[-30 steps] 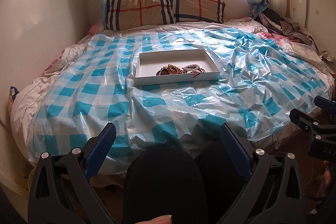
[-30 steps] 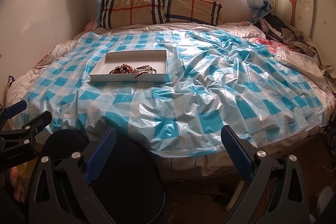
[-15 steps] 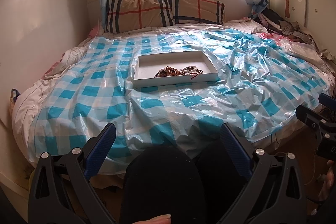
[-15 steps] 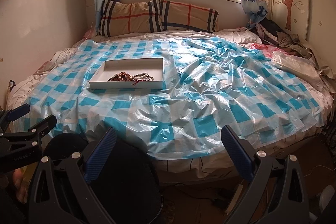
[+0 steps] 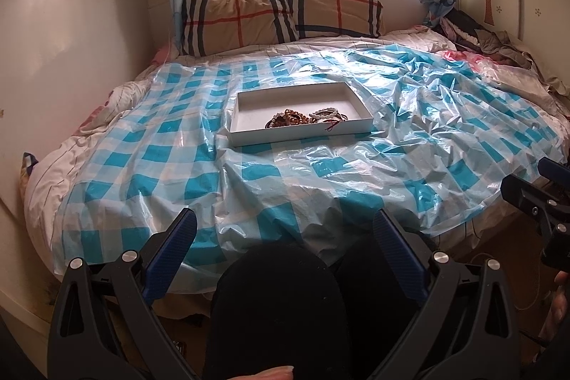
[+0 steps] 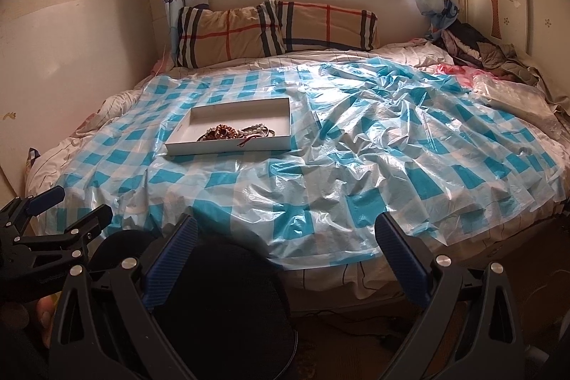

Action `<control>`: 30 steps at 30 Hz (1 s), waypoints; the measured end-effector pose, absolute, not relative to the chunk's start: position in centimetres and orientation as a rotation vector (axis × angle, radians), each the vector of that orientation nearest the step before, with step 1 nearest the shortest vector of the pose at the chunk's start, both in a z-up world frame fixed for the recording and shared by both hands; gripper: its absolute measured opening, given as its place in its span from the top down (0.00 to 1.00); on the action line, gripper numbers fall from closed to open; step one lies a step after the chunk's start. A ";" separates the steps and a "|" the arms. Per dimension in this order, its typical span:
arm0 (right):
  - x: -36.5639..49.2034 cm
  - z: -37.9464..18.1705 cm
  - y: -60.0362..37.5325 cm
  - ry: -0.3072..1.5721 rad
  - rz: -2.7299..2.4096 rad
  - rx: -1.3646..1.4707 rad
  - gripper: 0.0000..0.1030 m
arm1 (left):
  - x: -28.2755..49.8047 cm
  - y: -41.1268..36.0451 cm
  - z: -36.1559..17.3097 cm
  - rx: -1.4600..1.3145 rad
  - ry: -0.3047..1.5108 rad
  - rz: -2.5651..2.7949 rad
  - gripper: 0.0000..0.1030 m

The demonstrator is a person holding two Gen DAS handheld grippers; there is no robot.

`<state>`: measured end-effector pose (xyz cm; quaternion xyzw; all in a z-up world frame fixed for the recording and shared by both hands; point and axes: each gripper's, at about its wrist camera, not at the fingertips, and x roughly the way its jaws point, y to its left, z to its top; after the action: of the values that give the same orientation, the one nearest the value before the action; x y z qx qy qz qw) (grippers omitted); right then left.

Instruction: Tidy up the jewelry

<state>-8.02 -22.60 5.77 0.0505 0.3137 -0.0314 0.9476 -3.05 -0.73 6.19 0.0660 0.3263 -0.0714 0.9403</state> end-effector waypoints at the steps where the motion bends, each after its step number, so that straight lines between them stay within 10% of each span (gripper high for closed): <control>1: -8.0 5.7 -22.5 0.641 -0.062 0.102 0.07 | -3.0 -0.6 6.1 0.134 0.667 -0.144 0.08; 30: -7.7 3.8 -21.1 0.658 -0.030 0.116 0.07 | -3.3 0.2 5.2 0.051 0.653 -0.151 0.07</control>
<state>-7.74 -21.06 3.81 0.0571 0.3229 -0.0149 0.9446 -3.32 0.21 5.18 0.0252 0.3205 -0.0743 0.9440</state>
